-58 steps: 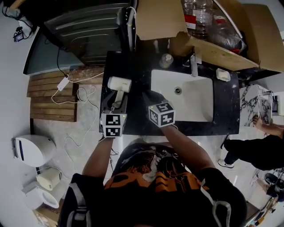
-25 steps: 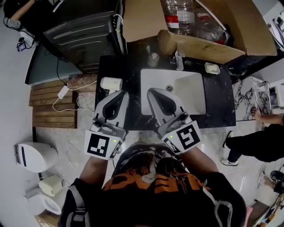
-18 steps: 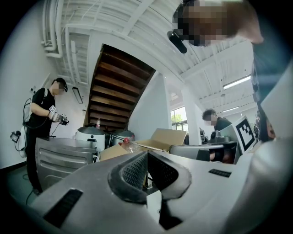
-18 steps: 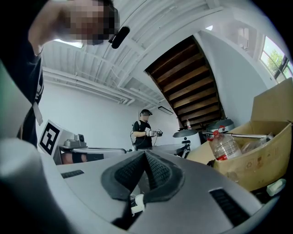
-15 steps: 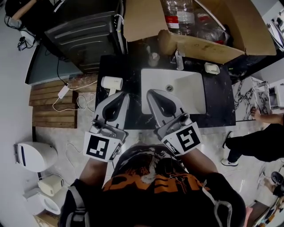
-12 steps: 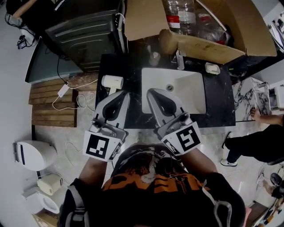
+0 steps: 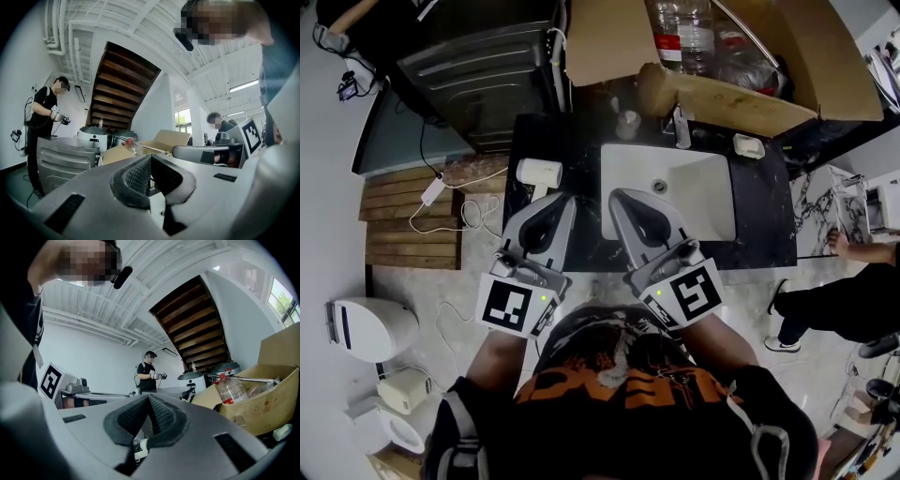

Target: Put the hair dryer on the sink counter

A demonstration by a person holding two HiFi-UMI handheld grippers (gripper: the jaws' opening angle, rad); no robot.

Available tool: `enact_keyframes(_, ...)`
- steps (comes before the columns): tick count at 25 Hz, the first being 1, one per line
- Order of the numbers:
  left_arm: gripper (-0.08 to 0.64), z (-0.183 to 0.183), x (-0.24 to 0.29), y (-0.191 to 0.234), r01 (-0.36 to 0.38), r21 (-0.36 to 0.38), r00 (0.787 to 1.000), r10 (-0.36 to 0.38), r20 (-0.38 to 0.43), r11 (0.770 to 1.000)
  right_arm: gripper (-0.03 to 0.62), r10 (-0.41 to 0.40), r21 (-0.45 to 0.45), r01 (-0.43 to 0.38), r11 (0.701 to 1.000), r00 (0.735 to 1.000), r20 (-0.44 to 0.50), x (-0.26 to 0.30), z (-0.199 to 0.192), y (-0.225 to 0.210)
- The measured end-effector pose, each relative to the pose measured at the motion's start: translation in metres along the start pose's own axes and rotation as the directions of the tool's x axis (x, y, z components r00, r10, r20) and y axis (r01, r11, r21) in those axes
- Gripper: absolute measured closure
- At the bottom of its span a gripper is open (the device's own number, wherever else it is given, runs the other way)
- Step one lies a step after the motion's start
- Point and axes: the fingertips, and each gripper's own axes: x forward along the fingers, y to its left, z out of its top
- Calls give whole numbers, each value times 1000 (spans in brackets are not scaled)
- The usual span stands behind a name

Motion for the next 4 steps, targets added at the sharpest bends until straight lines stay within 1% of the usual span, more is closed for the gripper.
enact_keyframes(4,537,0,-1,6,-12,-7,1000,12,8,1000,580,-4,-2,4,1000,1000,0,3,-1,2)
